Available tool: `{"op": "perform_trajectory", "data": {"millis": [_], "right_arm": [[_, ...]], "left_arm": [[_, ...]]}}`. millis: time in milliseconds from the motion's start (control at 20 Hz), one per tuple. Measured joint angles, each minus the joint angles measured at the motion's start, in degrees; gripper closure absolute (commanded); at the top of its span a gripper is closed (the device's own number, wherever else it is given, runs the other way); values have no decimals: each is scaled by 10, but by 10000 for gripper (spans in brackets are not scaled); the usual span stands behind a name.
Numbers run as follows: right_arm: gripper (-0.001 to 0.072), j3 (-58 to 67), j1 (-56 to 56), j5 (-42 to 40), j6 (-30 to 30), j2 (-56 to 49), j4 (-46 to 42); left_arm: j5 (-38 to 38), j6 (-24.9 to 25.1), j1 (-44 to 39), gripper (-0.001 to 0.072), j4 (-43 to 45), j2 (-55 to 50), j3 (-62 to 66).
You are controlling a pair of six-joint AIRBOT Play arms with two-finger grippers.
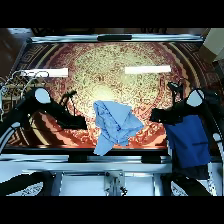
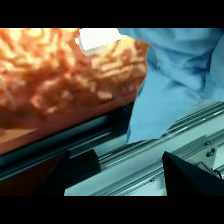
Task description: Fold the shirts.
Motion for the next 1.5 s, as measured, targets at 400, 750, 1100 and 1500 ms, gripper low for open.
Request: {"op": "perform_trajectory", "data": {"millis": [400,750,1100,1500], "right_arm": [[124,-1,-45,3,-59,-110,59],[124,-2,-42,-35,-72,-128,62],[125,-2,45,-111,-70,-179,60],[639,59,102,-109,-94,-186,34]], "left_arm": [[162,48,-112,-8,-134,-52,-130],[241,84,-157,626,-199,-101,-142],[236,118,-136,678,-197,-90,-144],[209,105,-74,680,-83,29,-85]]}}
